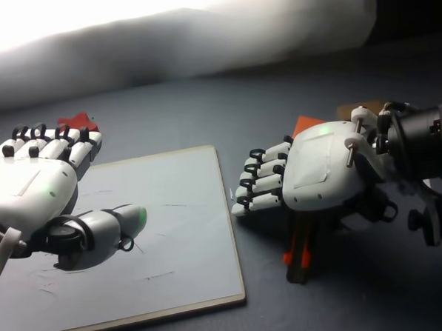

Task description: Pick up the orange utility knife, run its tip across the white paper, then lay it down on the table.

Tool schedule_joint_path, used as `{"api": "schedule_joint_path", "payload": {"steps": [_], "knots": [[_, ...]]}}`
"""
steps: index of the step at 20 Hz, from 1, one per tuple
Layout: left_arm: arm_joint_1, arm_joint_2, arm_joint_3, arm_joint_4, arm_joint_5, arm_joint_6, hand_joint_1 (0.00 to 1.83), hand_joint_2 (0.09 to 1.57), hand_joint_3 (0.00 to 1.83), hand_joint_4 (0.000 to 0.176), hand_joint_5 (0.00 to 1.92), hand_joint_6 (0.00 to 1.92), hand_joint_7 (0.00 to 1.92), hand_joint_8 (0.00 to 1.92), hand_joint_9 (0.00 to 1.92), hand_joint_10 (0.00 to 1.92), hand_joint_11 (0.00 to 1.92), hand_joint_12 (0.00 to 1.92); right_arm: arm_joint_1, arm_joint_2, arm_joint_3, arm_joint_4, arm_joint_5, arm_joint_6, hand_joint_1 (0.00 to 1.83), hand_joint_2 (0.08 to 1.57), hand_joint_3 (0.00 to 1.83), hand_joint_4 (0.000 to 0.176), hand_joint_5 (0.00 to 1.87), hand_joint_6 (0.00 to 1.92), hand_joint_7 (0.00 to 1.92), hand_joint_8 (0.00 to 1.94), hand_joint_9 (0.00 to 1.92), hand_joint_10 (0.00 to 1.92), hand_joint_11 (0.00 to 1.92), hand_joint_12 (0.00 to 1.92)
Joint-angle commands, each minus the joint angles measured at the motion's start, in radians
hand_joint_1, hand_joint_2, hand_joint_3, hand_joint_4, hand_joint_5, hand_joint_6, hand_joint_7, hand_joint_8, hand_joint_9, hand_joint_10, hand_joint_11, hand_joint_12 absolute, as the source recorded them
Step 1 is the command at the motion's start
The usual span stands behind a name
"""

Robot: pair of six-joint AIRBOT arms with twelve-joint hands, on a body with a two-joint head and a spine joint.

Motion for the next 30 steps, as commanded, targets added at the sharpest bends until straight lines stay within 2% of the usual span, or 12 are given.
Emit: {"api": "schedule_joint_path", "payload": {"steps": [1, 5, 6, 7, 8, 10, 12, 13, 15, 16, 17, 30], "knots": [[-0.014, 0.004, 0.001, 0.067, -0.082, 0.002, 0.00, 1.28, 0.00, 0.000, 0.00, 0.00, 0.00, 0.00, 0.00, 0.00, 0.01, 0.00, 0.001, 0.003, 0.002, 0.011, -0.052, -0.005, 1.28, 1.12, 0.02, 0.000, 0.00, 0.00, 0.00, 0.00, 0.00, 0.00, 0.00, 0.00], [-0.021, 0.004, -0.009, 0.062, -0.118, -0.010, 0.00, 1.27, 0.00, 0.000, 0.00, 0.00, 0.00, 0.00, 0.00, 0.00, 0.02, 0.01, 0.004, 0.001, -0.001, 0.011, -0.068, -0.005, 1.28, 1.24, 0.07, 0.000, 0.01, 0.00, 0.00, 0.00, 0.00, 0.00, 0.00, 0.00], [-0.023, 0.004, -0.012, 0.057, -0.125, -0.014, 0.00, 1.27, 0.00, 0.000, 0.00, 0.00, 0.00, 0.00, 0.00, 0.00, 0.00, 0.00, 0.003, 0.001, -0.003, 0.011, -0.075, -0.005, 1.23, 1.32, 0.00, 0.000, 0.35, 0.07, 0.39, 0.06, 0.34, 0.14, 0.00, 0.94], [-0.026, 0.004, -0.012, 0.053, -0.125, -0.014, 0.00, 1.27, 0.00, 0.000, 0.00, 0.00, 0.00, 0.00, 0.00, 0.00, 0.00, 0.00, 0.002, 0.001, -0.005, 0.011, -0.078, -0.005, 1.24, 1.32, 0.00, 0.000, 0.37, 0.08, 0.43, 0.06, 0.37, 0.15, 0.00, 1.06], [-0.027, 0.003, -0.012, 0.051, -0.125, -0.014, 0.00, 1.27, 0.00, 0.000, 0.00, 0.00, 0.00, 0.00, 0.00, 0.00, 0.02, 0.01, 0.002, 0.001, -0.007, 0.011, -0.080, -0.005, 1.14, 1.29, 0.02, 0.000, 0.64, 1.11, 0.60, 1.33, 0.45, 1.09, 0.15, 1.64], [-0.025, 0.003, -0.011, 0.046, -0.125, -0.013, 0.00, 1.28, 0.00, 0.000, 0.00, 0.00, 0.00, 0.00, 0.00, 0.00, 0.04, 0.02, -0.002, -0.001, -0.010, 0.011, -0.095, -0.001, 1.16, 1.28, 0.00, 0.000, 0.74, 1.26, 0.66, 1.68, 0.59, 1.71, 0.47, 1.90], [-0.024, 0.003, -0.010, 0.035, -0.125, -0.013, 0.00, 1.28, 0.00, 0.000, 0.00, 0.00, 0.00, 0.00, 0.00, 0.00, 0.03, 0.02, -0.005, -0.002, -0.013, 0.011, -0.104, 0.001, 1.34, 1.28, 0.00, 0.000, 0.96, 1.80, 1.02, 1.91, 1.00, 1.91, 0.89, 1.92], [-0.024, 0.003, -0.009, 0.029, -0.125, -0.012, 0.00, 1.28, 0.00, 0.000, 0.00, 0.00, 0.00, 0.00, 0.00, 0.00, 0.04, 0.02, -0.005, -0.002, -0.015, 0.011, -0.107, 0.001, 1.14, 0.84, 0.90, 0.000, 0.85, 1.72, 1.19, 1.93, 1.34, 1.92, 1.31, 1.92], [-0.024, 0.003, -0.009, 0.027, -0.125, -0.012, 0.00, 1.27, 0.00, 0.000, 0.00, 0.00, 0.00, 0.00, 0.00, 0.00, 0.03, 0.03, -0.004, -0.002, -0.020, 0.011, -0.118, 0.001, 1.57, 0.89, 0.77, 0.000, 1.24, 1.91, 1.61, 1.94, 1.74, 1.92, 1.78, 1.92], [-0.025, 0.003, -0.009, 0.026, -0.125, -0.011, 0.00, 1.28, 0.00, 0.000, 0.00, 0.00, 0.00, 0.00, 0.00, 0.00, 0.03, 0.03, -0.003, -0.002, -0.023, 0.011, -0.121, 0.001, 1.54, 1.00, 0.58, 0.131, 1.33, 1.92, 1.68, 1.94, 1.78, 1.92, 1.83, 1.92], [-0.025, 0.003, -0.009, 0.026, -0.125, -0.011, 0.00, 1.27, 0.00, 0.000, 0.00, 0.00, 0.00, 0.00, 0.00, 0.00, 0.03, 0.03, -0.001, -0.001, -0.026, 0.011, -0.125, 0.002, 1.53, 1.09, 0.41, 0.167, 1.41, 1.92, 1.73, 1.94, 1.80, 1.92, 1.83, 1.92], [-0.035, -0.002, -0.012, 0.026, -0.125, -0.004, 0.00, 1.28, 0.00, 0.000, 0.00, 0.00, 0.00, 0.00, 0.00, 0.00, 0.00, 0.16, 0.143, 0.008, -0.044, 0.126, -0.131, -0.045, 1.55, 1.21, 0.12, 0.176, 1.35, 1.92, 1.57, 1.94, 1.67, 1.92, 1.71, 1.92]]}}
